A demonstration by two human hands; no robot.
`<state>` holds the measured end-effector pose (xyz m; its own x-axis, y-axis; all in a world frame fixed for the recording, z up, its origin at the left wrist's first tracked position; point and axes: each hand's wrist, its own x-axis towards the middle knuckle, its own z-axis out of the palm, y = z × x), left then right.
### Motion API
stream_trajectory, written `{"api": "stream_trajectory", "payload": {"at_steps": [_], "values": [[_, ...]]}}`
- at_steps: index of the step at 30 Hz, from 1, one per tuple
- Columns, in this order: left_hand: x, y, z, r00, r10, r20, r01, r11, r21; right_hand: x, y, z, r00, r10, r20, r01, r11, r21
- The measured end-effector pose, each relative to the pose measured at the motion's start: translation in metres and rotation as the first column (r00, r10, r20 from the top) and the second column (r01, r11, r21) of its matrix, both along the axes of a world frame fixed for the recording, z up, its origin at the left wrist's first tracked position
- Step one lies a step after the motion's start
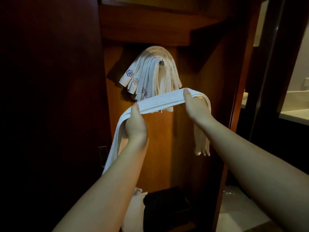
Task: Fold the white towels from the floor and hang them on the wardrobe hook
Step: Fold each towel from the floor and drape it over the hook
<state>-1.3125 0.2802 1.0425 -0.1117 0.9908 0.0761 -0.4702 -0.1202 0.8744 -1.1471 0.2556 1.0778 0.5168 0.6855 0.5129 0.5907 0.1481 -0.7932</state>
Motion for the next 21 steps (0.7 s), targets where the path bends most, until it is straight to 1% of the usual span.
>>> {"api": "stream_trajectory", "payload": {"at_steps": [2,3,4,6,8,10,12,16,19,21], "values": [[-0.004,0.008,0.008,0.999,0.042,0.006,-0.042,0.999,0.023,0.005,0.009,-0.002,0.998,0.023,-0.065,-0.021,0.999,0.036],[-0.005,0.014,0.013,0.997,0.073,0.001,-0.073,0.997,0.025,0.010,0.019,-0.004,0.991,0.052,-0.121,-0.046,0.997,0.054],[-0.005,0.019,0.019,0.995,0.095,0.001,-0.095,0.995,0.033,0.009,0.019,-0.001,0.974,0.104,-0.200,-0.087,0.992,0.090],[-0.005,0.028,0.028,0.990,0.128,-0.059,-0.124,0.990,0.063,0.012,0.028,0.003,0.895,0.218,-0.389,-0.157,0.970,0.184],[-0.005,0.042,0.037,0.986,0.109,-0.123,-0.096,0.990,0.108,0.017,0.039,0.008,0.832,0.225,-0.507,-0.114,0.964,0.241],[-0.006,0.057,0.047,0.982,0.058,-0.178,-0.032,0.989,0.148,0.023,0.049,0.015,0.803,0.182,-0.568,-0.034,0.965,0.261],[-0.006,0.075,0.056,0.974,0.049,-0.220,-0.002,0.977,0.213,0.034,0.064,0.022,0.794,0.170,-0.584,0.008,0.957,0.290],[0.000,0.115,0.077,0.910,0.028,-0.415,0.119,0.938,0.326,0.056,0.098,0.044,0.840,0.156,-0.519,0.017,0.950,0.313],[0.008,0.147,0.099,0.825,-0.008,-0.565,0.226,0.921,0.317,0.078,0.129,0.063,0.853,0.125,-0.507,0.056,0.943,0.328],[0.015,0.171,0.115,0.793,-0.016,-0.610,0.254,0.918,0.306,0.094,0.156,0.076,0.867,0.104,-0.488,0.072,0.942,0.328]]}}
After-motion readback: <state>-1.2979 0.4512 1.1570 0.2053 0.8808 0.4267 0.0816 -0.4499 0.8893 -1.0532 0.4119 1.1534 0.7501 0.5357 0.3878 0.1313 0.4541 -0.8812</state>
